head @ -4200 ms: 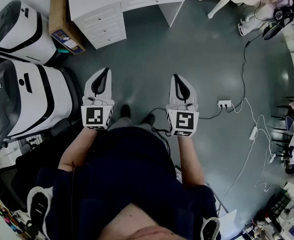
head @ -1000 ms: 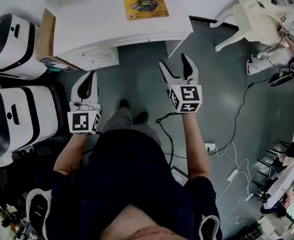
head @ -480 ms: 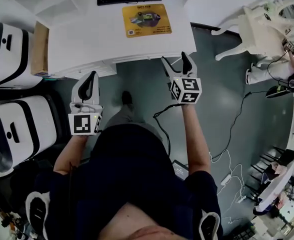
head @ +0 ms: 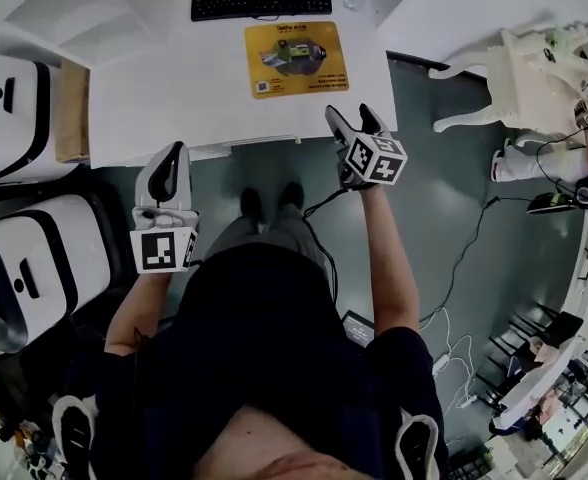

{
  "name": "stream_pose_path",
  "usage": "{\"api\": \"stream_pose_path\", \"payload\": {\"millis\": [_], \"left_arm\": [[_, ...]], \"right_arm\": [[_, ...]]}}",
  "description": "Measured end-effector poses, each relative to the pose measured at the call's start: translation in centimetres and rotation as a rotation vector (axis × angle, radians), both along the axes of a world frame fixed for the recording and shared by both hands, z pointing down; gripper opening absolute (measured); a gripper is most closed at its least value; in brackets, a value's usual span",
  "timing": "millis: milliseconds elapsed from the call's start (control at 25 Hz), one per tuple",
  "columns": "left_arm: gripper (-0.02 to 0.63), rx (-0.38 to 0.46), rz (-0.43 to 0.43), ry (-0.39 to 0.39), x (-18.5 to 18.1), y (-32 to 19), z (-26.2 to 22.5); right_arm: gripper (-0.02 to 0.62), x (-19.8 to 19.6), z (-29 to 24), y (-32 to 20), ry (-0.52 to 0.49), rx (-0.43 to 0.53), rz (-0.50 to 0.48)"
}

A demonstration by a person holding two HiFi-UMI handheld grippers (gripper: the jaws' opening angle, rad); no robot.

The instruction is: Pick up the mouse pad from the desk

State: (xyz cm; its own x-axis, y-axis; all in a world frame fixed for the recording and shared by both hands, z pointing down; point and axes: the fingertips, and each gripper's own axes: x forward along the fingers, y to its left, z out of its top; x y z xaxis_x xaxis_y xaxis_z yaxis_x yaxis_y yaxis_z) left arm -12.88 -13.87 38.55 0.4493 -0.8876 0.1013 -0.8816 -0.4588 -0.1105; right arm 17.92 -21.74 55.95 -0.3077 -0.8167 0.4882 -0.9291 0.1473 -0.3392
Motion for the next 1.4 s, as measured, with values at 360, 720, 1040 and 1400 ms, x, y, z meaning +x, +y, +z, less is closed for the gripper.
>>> {"api": "stream_pose_path", "payload": {"millis": [360, 720, 1040, 1400], "left_arm": [[0.0, -0.051, -0.125, -0.047, 1.4, -2.7, 1.0], [0.0, -0.079, -0.148, -0.082, 2.7, -4.4, 2.0], [0.0, -0.108, -0.163, -0.1, 2.7, -5.3, 2.8], [0.0, -0.122, -0.175, -0.109, 2.4, -5.8, 3.2]], "right_arm": [[0.368, 3.0, 6.9, -5.2, -0.104, -0.15, -0.017], [0.36, 4.5, 13.0, -8.2, -0.285, -0.282, 0.052], [0.352, 5.1, 15.9, -9.7, -0.39, -0.346, 0.114], [0.312, 5.7, 17.3, -10.1, -0.48, -0.37, 0.178]]}}
